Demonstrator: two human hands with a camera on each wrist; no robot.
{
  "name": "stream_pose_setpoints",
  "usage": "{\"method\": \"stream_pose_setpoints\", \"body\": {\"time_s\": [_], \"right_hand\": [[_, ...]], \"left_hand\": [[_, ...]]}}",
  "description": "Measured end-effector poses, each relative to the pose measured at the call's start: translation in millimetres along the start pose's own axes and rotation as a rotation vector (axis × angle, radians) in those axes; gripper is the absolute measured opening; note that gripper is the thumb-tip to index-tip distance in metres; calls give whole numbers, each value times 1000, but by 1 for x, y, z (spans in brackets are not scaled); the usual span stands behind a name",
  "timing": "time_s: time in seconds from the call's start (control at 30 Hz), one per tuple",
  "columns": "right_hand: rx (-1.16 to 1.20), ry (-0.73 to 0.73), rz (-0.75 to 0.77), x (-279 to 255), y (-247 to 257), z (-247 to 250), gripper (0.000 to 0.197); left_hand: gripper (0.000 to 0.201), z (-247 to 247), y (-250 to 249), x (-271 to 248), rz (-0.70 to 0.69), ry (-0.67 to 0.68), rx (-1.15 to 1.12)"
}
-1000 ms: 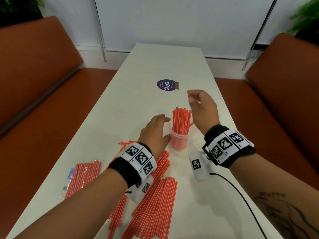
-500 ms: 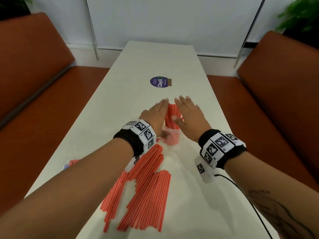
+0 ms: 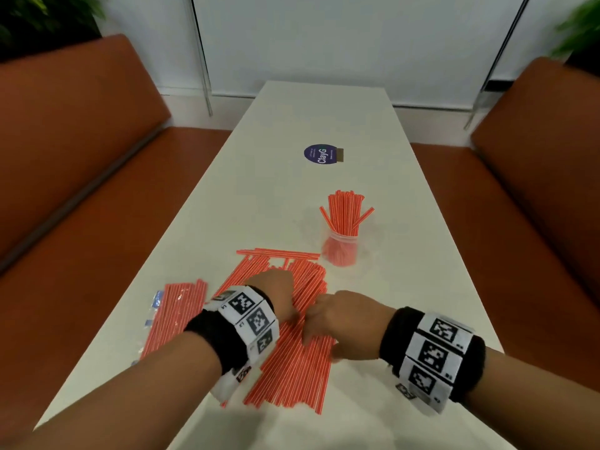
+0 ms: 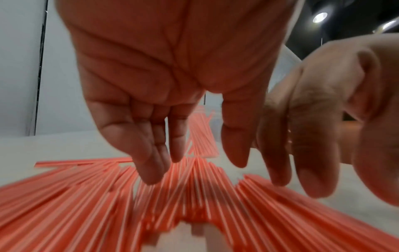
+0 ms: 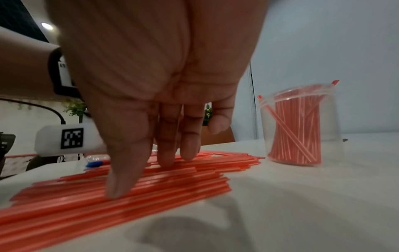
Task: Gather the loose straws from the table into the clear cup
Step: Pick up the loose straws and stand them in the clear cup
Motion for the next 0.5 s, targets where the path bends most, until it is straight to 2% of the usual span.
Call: {"method": "stream_pose_setpoints", "body": {"time_s": [0.1, 0.23, 0.4, 0.5], "right_hand": [[-14, 55, -26, 5, 1, -7, 44], [-32, 49, -52, 11, -2, -15, 34], [-132, -24, -42, 15, -8, -21, 23], [-174, -55, -64, 13, -11, -23, 25]], "left_hand": [[37, -10, 0, 4, 32, -9, -24], [29, -17, 4, 11, 83, -42, -95], [27, -18, 2, 17, 97, -29, -151], [27, -20, -4, 20, 105, -31, -148]]}}
Point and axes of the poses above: each hand's wrist, its own x-axis towards the middle knuckle, its own z-axis out of the back of the hand, y = z × x, the point moved 2 cm from there along x, towards the middle knuckle, and after that the axes turned 5 degrees about -x, right-handed, at the moved point
